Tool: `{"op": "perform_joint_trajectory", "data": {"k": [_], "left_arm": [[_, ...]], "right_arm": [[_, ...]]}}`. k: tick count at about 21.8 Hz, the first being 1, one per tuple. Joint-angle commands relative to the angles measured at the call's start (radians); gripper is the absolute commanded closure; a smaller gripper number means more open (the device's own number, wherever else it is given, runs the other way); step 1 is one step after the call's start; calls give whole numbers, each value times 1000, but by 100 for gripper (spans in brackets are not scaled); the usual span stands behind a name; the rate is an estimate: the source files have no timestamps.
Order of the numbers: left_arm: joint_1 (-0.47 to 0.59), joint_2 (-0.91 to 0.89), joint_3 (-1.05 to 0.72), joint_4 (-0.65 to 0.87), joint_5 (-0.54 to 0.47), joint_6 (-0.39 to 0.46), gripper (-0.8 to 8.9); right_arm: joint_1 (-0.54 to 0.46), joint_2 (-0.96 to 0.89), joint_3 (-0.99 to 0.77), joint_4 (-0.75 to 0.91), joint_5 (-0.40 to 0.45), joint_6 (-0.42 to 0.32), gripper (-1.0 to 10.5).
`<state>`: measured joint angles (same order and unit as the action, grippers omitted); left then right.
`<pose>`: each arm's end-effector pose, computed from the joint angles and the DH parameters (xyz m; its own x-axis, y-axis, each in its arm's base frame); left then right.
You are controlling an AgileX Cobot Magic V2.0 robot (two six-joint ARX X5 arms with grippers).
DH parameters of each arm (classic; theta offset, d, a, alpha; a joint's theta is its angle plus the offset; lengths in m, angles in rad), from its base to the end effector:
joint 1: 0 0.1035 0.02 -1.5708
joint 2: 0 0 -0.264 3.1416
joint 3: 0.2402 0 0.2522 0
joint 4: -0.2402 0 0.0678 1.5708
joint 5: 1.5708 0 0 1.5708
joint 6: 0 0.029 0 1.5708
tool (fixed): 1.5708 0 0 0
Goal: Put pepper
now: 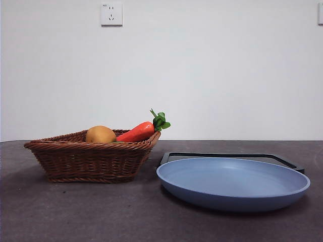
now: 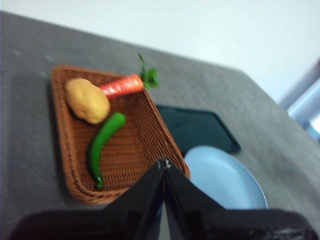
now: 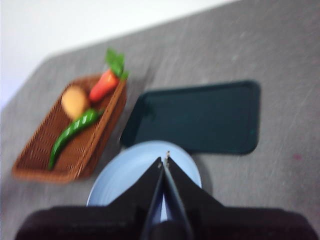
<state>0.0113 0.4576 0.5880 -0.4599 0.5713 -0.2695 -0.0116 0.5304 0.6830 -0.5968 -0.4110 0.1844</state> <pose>0.1056 -0.0145 0.2816 0.8020 -0.5317 -0.2722 0.3978 0.8154 -0.4206 0.1106 0.0103 0.2930 0.8323 0.3899 -0.3939 -0.2654 0.9043 0.3343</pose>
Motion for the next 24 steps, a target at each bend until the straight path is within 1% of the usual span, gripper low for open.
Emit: {"op": "perform_joint_trajectory", "data": {"k": [1,2,4,7,8,9,13,14,16,17,18,24], "left_arm": [[1,86,82,-66,50,145,807],[1,121,116,-104,72,176,807],[0,166,166,-168,95,225,807],[-19,241,266,-319,85,340,807],[-27,254,286,-348,84,359,807],[-35,262,302,-361,83,365,807],[-39,269,316,-365,85,364,798],[-39,269,316,-368,85,362,755],[-39,269,316,-370,84,344,513],[-39,269,316,-372,84,344,426],[-39,269,316,-372,84,344,423],[-39,269,316,-373,85,343,424]], "right_arm": [[17,73,116,-126,-10,-165,941],[27,103,161,-182,-10,-203,941],[43,147,226,-265,-9,-246,941],[72,221,334,-418,-8,-321,941],[78,237,355,-455,-8,-336,941],[84,249,367,-478,-6,-340,941],[85,257,368,-481,-5,-339,932],[85,257,368,-481,-6,-338,914],[85,257,368,-481,-6,-326,743],[85,260,368,-481,-6,-311,649],[85,265,368,-482,-6,-300,610],[85,341,368,-481,-5,-288,609]]}}
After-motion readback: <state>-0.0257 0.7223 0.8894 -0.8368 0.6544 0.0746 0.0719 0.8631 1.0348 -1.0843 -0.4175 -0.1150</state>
